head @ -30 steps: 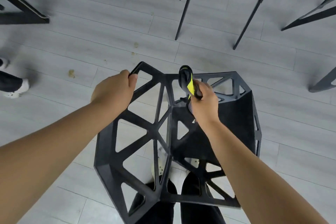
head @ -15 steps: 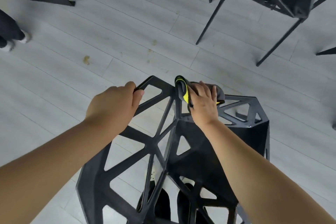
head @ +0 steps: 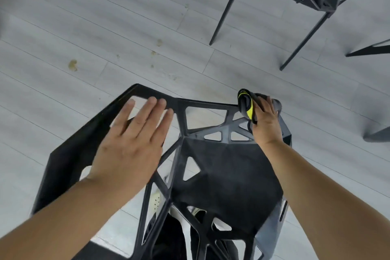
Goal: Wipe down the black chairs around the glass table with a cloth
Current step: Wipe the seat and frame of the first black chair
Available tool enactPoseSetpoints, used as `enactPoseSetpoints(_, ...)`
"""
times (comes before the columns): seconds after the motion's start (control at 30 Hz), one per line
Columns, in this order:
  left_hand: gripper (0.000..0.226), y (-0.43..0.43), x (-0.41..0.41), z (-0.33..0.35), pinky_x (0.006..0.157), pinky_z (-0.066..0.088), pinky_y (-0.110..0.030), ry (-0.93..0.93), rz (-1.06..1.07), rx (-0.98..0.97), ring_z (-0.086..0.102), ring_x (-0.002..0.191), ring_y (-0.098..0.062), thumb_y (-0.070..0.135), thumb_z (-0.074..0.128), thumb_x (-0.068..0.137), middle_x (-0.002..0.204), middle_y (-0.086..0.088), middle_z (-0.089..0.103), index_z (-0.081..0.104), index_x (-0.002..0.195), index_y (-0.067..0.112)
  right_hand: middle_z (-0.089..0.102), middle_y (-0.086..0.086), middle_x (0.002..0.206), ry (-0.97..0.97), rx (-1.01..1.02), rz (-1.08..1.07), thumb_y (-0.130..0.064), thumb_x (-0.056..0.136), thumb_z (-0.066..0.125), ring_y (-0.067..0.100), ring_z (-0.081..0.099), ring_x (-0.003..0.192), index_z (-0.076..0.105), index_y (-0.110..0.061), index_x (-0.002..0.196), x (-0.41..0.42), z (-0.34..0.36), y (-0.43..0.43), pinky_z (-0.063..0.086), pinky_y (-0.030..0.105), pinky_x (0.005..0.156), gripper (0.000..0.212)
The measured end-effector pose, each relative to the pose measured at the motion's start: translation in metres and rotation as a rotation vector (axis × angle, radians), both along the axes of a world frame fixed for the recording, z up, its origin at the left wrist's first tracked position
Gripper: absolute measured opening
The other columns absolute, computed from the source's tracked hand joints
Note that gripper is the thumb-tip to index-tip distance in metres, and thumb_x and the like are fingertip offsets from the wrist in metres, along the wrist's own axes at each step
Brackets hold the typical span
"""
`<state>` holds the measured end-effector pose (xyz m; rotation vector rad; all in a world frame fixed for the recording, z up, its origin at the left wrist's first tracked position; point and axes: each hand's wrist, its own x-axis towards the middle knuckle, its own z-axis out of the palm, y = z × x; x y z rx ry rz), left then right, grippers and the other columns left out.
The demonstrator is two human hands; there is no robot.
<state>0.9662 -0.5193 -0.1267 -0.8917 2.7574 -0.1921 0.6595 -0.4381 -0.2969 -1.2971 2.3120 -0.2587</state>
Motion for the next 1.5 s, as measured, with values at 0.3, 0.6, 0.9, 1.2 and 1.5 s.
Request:
enactPoseSetpoints(0.3, 0.072, 0.027, -0.041, -0.06, 0.115, 0.004, -0.052, -0.178, 0.061, 0.19, 0.006, 0.144, -0.033, 0.036, 0.045, 0.089, 0.155, -0.017, 0.013, 0.012, 0.145, 0.005, 0.014, 0.008, 0.159, -0.017, 0.013, -0.531, 0.0, 0.09, 0.051, 0.027, 0.004, 0.147, 0.028, -0.016, 0.149, 0.007, -0.023, 0.015, 0.025, 0.044, 0.114, 0.065)
enactPoseSetpoints(0.6, 0.06, 0.056, -0.032, -0.095, 0.115, -0.013, -0.045, -0.251, 0.202, 0.33, -0.018, 0.142, -0.031, 0.03, 0.016, 0.1, 0.155, -0.019, -0.015, -0.009, 0.148, 0.004, 0.062, 0.018, 0.12, 0.082, 0.024, -0.381, 0.01, 0.068, 0.054, 0.034, 0.049, 0.123, 0.065, -0.003, 0.101, 0.119, -0.05, 0.016, 0.01, 0.056, 0.115, 0.037)
enactPoseSetpoints(0.9, 0.054, 0.064, -0.023, -0.107, 0.116, -0.002, -0.046, -0.224, 0.313, 0.349, 0.021, 0.143, -0.029, 0.029, 0.041, 0.092, 0.149, -0.018, 0.032, 0.04, 0.141, 0.006, 0.069, 0.003, 0.102, 0.018, 0.061, -0.033, -0.005, 0.07, 0.062, 0.025, 0.062, 0.108, 0.071, -0.018, 0.098, 0.203, -0.055, 0.024, 0.036, 0.056, 0.105, 0.033)
enactPoseSetpoints(1.2, 0.052, 0.072, -0.016, -0.114, 0.115, -0.01, -0.046, -0.281, 0.278, 0.316, 0.02, 0.142, -0.031, 0.033, 0.04, 0.091, 0.147, -0.019, 0.036, 0.047, 0.136, 0.007, 0.021, 0.002, 0.157, 0.117, 0.268, 0.631, -0.019, 0.091, 0.054, 0.027, 0.008, 0.147, 0.053, -0.022, 0.131, 0.14, -0.061, 0.049, -0.001, 0.061, 0.112, 0.04)
enactPoseSetpoints(1.5, 0.051, 0.101, -0.016, -0.124, 0.112, -0.017, -0.047, -0.261, 0.284, 0.4, -0.008, 0.145, -0.029, 0.032, 0.026, 0.098, 0.156, -0.011, 0.016, 0.03, 0.145, 0.012, 0.026, 0.0, 0.156, 0.294, 0.407, 0.505, -0.022, 0.094, 0.052, 0.024, 0.006, 0.147, 0.055, -0.025, 0.129, 0.07, -0.045, 0.084, -0.003, 0.058, 0.115, 0.035)
